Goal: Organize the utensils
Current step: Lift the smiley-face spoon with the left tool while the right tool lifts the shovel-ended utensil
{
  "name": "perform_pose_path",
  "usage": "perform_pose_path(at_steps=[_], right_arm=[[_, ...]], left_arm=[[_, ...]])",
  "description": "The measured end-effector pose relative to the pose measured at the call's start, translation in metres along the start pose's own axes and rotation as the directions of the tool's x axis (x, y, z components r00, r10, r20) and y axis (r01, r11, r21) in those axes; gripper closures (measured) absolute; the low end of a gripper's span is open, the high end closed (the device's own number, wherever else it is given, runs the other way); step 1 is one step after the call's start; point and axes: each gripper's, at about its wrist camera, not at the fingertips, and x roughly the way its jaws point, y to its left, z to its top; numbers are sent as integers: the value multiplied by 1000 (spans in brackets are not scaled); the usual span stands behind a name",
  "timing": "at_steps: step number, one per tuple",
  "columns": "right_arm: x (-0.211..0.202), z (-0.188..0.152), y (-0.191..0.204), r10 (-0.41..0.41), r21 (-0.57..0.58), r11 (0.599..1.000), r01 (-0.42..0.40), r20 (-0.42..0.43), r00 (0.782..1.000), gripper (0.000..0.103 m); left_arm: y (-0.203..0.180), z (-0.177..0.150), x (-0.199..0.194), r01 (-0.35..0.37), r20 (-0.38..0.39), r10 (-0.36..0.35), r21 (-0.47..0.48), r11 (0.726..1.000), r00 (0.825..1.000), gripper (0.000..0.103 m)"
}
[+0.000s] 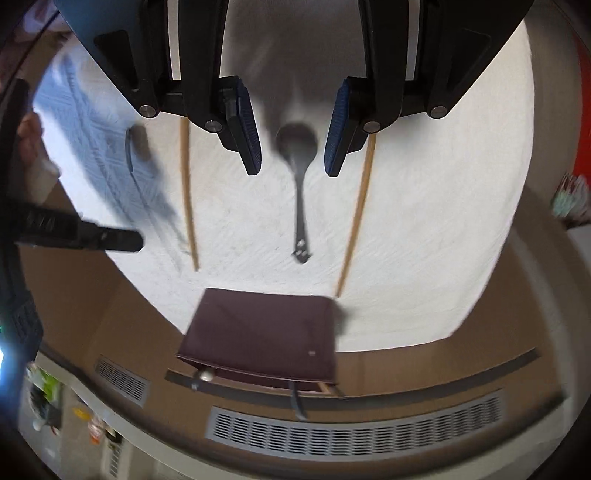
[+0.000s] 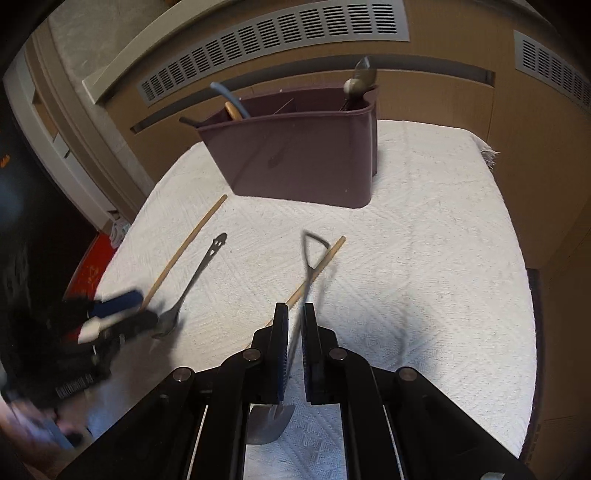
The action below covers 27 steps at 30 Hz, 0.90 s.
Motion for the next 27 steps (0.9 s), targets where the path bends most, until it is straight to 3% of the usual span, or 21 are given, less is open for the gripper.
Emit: perform_pose_path(at_steps=[3, 6, 10, 12, 20, 22, 27], right_arm=[[-7, 0, 0, -2, 2, 1000, 2, 19, 1000, 97], [-15, -1, 6, -6, -18, 1000, 6, 34, 999, 97], [-11, -5, 8, -39, -46, 998, 40, 24, 999, 93], [-4, -8, 4, -56, -32, 998, 56, 2, 998, 88], [22, -12, -3, -53, 27, 998, 55, -58, 997, 87], [32, -7, 0, -56, 31, 998, 58, -65, 996, 80], [56, 2, 11, -122, 2, 992, 122, -55, 991, 77]], left_arm=[[-1, -15, 7, -61, 2, 61, -26, 998, 998, 66], [-1, -15, 18, -65, -46, 64, -34, 997, 997, 66], [-5, -7, 28, -87, -42, 87, -7, 996, 995, 67], [-9, -6, 30, -105, -25, 106, 17, 994, 994, 74], [11, 23, -8, -94, 121, 95, -16, 995, 988, 74], [18, 30, -13, -85, 144, 89, -33, 996, 985, 74], [28, 41, -26, -78, 188, 88, -60, 995, 978, 74]])
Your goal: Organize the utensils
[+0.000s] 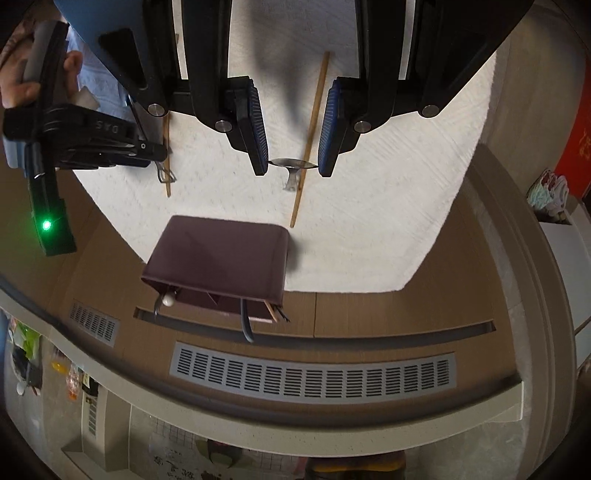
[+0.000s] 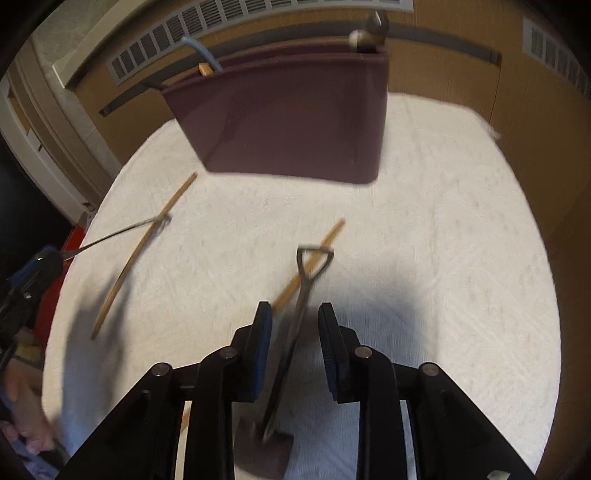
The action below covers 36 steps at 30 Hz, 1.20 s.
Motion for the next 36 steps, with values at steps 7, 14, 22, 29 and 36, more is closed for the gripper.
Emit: perform_pose_path(at_steps=[7, 14, 22, 29, 36], right_arm=[[-4, -1, 27, -48, -155, 987, 48, 4, 999, 99], [-39, -6, 21, 31, -135, 991, -23, 53, 998, 100], [-63, -6, 3, 37, -86, 996, -29, 99, 994, 99], [-25, -1, 0, 73, -27, 997, -73, 19, 997, 75], [15, 7, 27, -72, -110, 991, 74, 17, 997, 76]], left_arm=[[-4, 6, -3, 13, 9, -13, 2, 1000, 1000, 74], [-10, 7, -10, 22, 11, -22, 11, 1000, 1000, 74], [-12, 9, -26, 41, 31, -42, 12, 999, 999, 74], [-8, 8, -24, 46, 23, -47, 6, 999, 999, 74], [-1, 9, -21, 53, 13, -53, -19, 998, 999, 74]])
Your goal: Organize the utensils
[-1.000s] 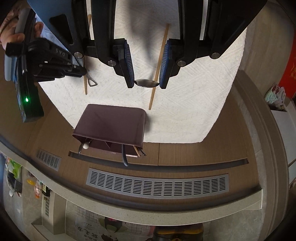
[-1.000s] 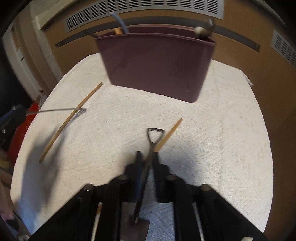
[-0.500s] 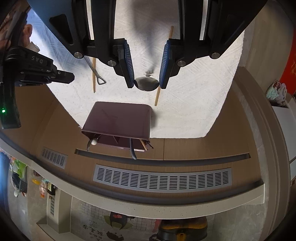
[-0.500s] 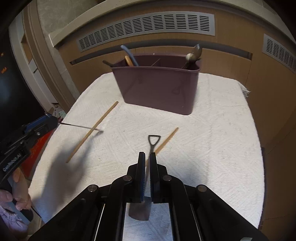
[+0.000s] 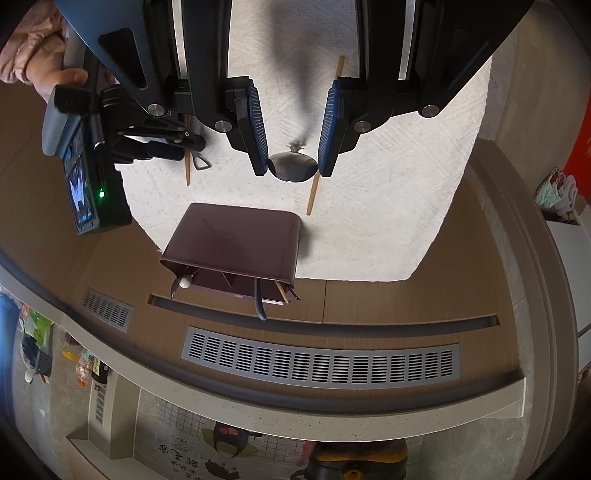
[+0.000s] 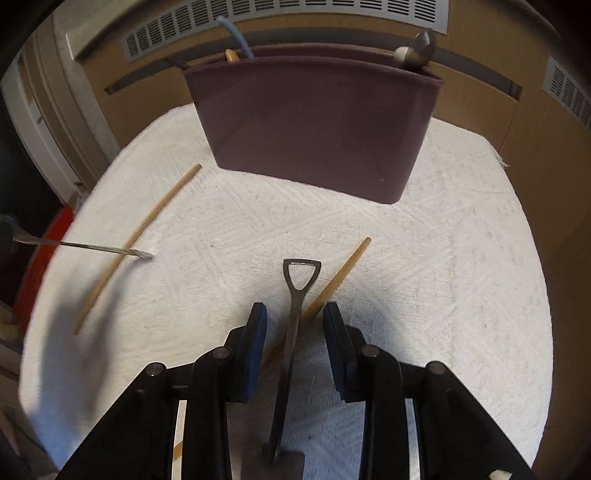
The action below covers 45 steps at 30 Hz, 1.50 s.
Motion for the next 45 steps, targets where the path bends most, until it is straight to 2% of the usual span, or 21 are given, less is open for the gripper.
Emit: perform_pose_path(at_steps=[1, 2, 3, 11, 15, 20, 23, 24, 26, 28, 33, 36, 38, 39, 42, 45], right_arm=[[0, 0, 3, -14, -18, 1000, 13, -8, 1000, 92], [-1, 0, 4, -17, -32, 999, 16, -7, 1000, 93], [-5, -1, 4, -7, -37, 999, 7, 1, 1000, 99], [-65, -10, -20, 87, 27, 996, -90, 101, 991, 99], [-90, -13, -29, 109, 46, 992, -117, 140, 984, 100], [-116, -12, -32, 125, 49, 989, -137, 199, 972, 101], [-121, -10, -31, 93, 27, 995, -100, 207, 974, 100], [-118, -11, -33, 80, 26, 996, -87, 193, 978, 99], [-105, -13, -36, 73, 37, 996, -79, 138, 988, 88], [-89, -17, -39, 74, 65, 995, -81, 94, 993, 66], [-45, -23, -28, 130, 134, 983, -126, -20, 991, 64], [-29, -22, -14, 104, 100, 990, -98, -58, 993, 64], [-22, -21, -6, 81, 71, 995, -77, -63, 995, 58], [-20, -19, -4, 79, 64, 995, -75, -56, 995, 51], [-17, -16, -3, 80, 79, 994, -76, -54, 995, 45], [-16, -16, -7, 134, 113, 985, -129, -42, 990, 31]], left_arm=[[1, 0, 0, 1, -1, -1, -4, 1000, 1000, 74], [2, 0, 0, 1, -1, -1, -8, 1000, 1000, 74], [2, 1, 0, 1, -1, -1, -8, 1000, 1000, 74], [-5, 2, -5, 2, 6, -3, 8, 1000, 1000, 74], [-10, 4, -12, 8, 18, -8, 21, 1000, 1000, 74], [-17, 9, -23, 19, 37, -21, 41, 999, 999, 74], [-18, 10, -26, 18, 41, -20, 44, 999, 999, 74], [-18, 10, -26, 19, 39, -20, 41, 999, 999, 74], [-18, 10, -26, 25, 34, -26, 35, 999, 999, 74], [-18, 9, -25, 25, 27, -26, 35, 999, 999, 74], [-15, 8, -22, 29, 16, -30, 30, 999, 999, 74], [-12, 7, -19, 31, 11, -31, 24, 999, 999, 74], [-9, 7, -17, 33, 6, -33, 16, 999, 999, 74], [-8, 6, -15, 33, 3, -33, 13, 999, 999, 74], [-5, 6, -12, 36, -6, -35, 5, 999, 999, 74], [-4, 4, -9, 37, -14, -37, 2, 999, 999, 74]])
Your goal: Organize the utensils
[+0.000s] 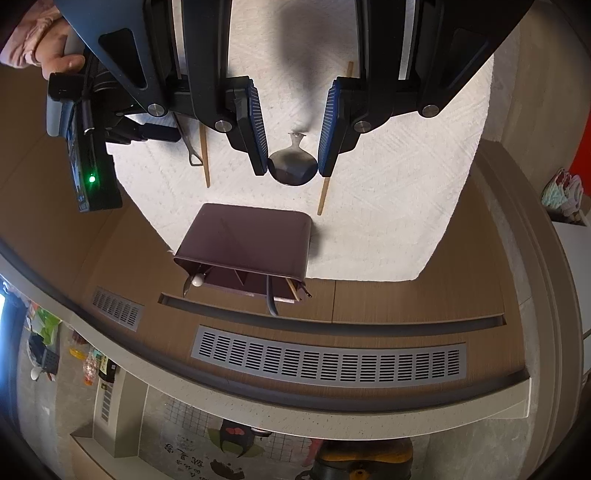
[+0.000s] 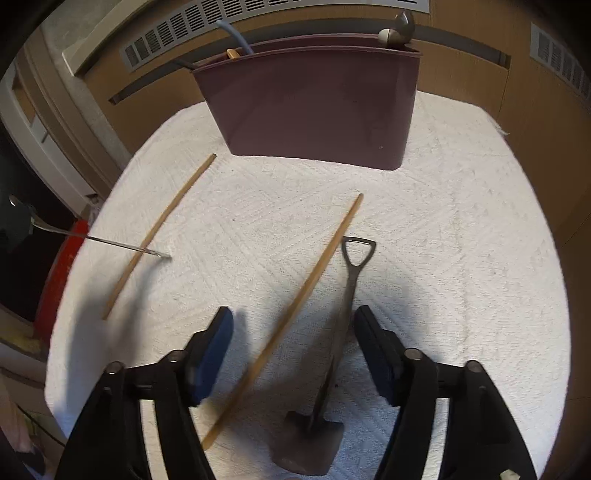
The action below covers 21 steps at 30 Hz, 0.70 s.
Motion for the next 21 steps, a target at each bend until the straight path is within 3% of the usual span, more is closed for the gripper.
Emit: perform_pose_path(at_steps=[2, 4, 5, 11, 15, 17, 19, 21], right_arm=[[0, 1, -1, 29, 11, 1000, -29, -2, 1000, 22], [0, 0, -3, 86, 27, 996, -86, -20, 996, 0], [2, 0, -5, 125, 46, 991, -123, -34, 992, 0], [3, 3, -11, 172, 86, 983, -164, -96, 980, 0], [3, 0, -2, 134, 19, 991, -133, -84, 987, 3], [0, -5, 5, 53, -30, 998, -55, -55, 997, 21], [0, -10, 14, -94, -116, 989, 92, -4, 996, 67], [-1, -10, 13, -127, -138, 982, 129, 18, 992, 87]], left_arm=[[1, 0, 1, 2, -2, -2, -5, 1000, 1000, 74], [2, 0, 2, 3, -2, -3, -8, 1000, 1000, 74], [3, 0, 2, 4, -2, -4, -10, 1000, 1000, 74], [6, 0, 3, 9, -1, -9, -22, 1000, 1000, 74], [7, 0, 3, 13, 1, -13, -25, 1000, 1000, 74], [7, 0, 3, 12, 0, -12, -23, 1000, 1000, 74], [8, 0, 3, 11, 0, -11, -24, 1000, 1000, 74], [8, -1, 3, 10, 0, -10, -25, 1000, 1000, 74]])
